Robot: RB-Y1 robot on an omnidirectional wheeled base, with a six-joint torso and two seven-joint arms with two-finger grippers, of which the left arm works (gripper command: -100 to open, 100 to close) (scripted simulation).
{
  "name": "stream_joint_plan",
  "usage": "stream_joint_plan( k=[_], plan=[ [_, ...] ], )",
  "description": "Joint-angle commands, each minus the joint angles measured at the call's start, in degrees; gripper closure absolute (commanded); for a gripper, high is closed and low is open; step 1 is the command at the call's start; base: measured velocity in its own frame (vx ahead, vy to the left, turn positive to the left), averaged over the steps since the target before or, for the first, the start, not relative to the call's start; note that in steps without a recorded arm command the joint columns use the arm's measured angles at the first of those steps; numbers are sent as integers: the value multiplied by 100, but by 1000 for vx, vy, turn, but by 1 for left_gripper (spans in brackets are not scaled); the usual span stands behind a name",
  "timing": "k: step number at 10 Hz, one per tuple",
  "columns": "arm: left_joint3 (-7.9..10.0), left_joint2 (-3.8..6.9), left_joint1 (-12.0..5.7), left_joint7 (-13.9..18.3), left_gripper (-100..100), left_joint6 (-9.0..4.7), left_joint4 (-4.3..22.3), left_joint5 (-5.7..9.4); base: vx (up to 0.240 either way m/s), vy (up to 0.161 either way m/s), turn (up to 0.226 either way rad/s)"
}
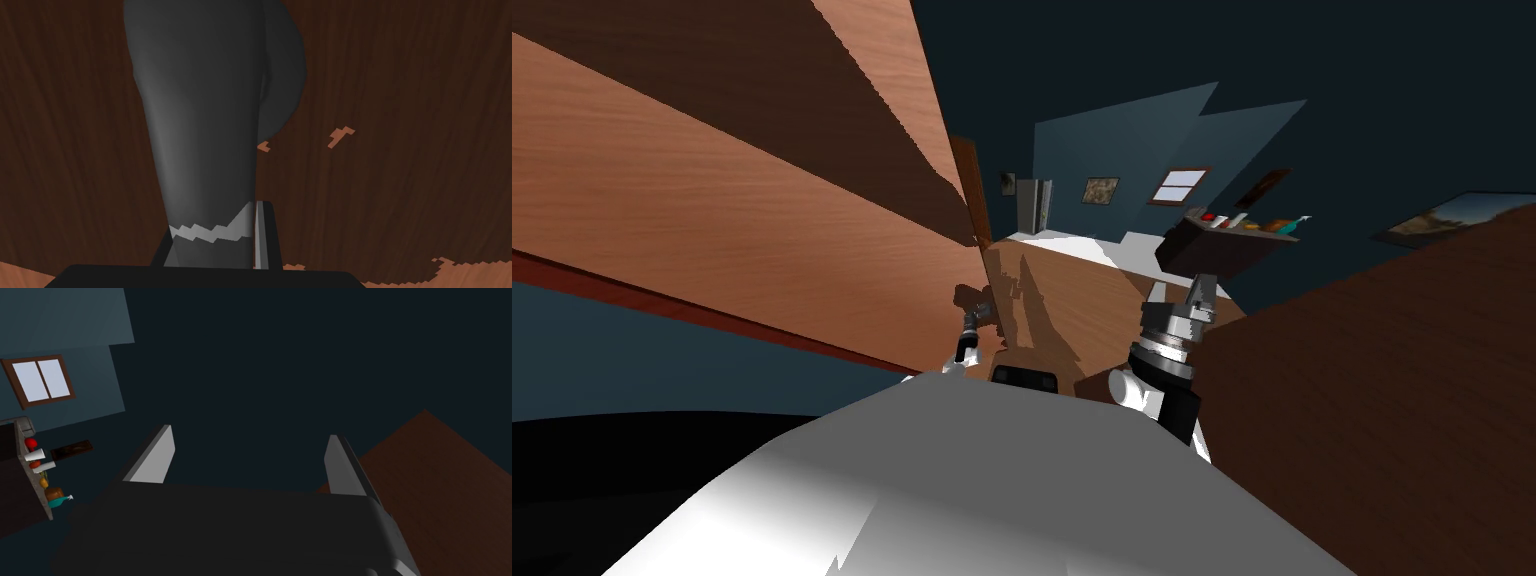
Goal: Push the door open
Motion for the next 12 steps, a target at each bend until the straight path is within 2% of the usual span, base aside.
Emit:
stream_joint_plan(
  k=[1, 3, 6, 9, 10, 11, 12],
  plan=[
    [160, 45, -39, -83, 100, -108, 1, 71, 222, 8, 79],
    [279, -46, -42, -181, 100, -121, -9, 131, 211, -34, 83],
    [481, -266, -48, -346, 100, -144, -28, 232, 221, -42, 107],
    [611, -472, -52, -453, 100, -158, -40, 297, 188, -35, 78],
    [634, -387, 5, -437, 100, -128, -53, 303, 72, -11, 58],
    [763, -208, 12, -490, 100, -148, -71, 387, 134, -10, 27],
    [763, -208, 12, -490, 100, -148, -71, 387, 166, -17, 37]
  ],
)
